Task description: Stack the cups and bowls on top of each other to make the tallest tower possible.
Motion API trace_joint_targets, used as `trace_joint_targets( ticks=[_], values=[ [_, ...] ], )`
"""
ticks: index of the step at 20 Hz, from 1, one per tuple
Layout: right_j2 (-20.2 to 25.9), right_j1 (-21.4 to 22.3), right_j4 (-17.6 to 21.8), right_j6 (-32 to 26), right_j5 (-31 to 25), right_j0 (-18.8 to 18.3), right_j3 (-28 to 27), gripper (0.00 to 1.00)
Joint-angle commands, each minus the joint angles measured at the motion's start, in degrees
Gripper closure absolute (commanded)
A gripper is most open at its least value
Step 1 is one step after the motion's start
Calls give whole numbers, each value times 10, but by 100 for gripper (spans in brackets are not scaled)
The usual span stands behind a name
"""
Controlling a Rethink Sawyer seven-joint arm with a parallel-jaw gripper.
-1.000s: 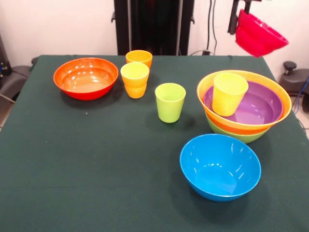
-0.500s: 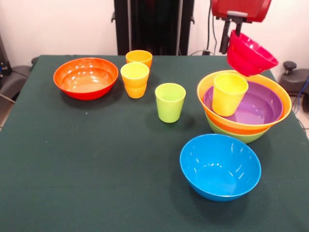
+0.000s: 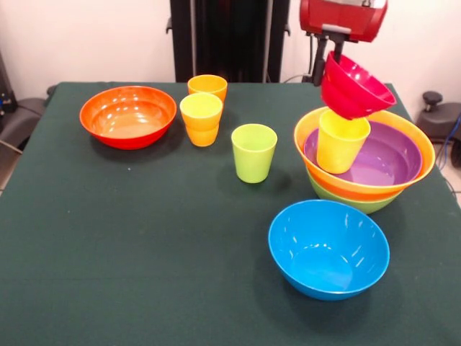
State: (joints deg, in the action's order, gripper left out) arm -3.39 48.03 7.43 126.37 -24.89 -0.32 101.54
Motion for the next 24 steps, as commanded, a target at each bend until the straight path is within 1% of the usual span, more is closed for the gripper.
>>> trace_joint_targets(
  ticks=[1, 6, 14, 19, 24],
  values=[
    [11, -11, 2, 62, 27, 9, -6, 100],
    [6, -18, 1, 67, 33, 15, -9, 100],
    [-4, -39, -3, 78, 48, 27, -22, 100],
    [-12, -58, -2, 79, 60, 33, -22, 100],
    [-20, -68, -4, 75, 76, 37, -21, 100]
  ],
)
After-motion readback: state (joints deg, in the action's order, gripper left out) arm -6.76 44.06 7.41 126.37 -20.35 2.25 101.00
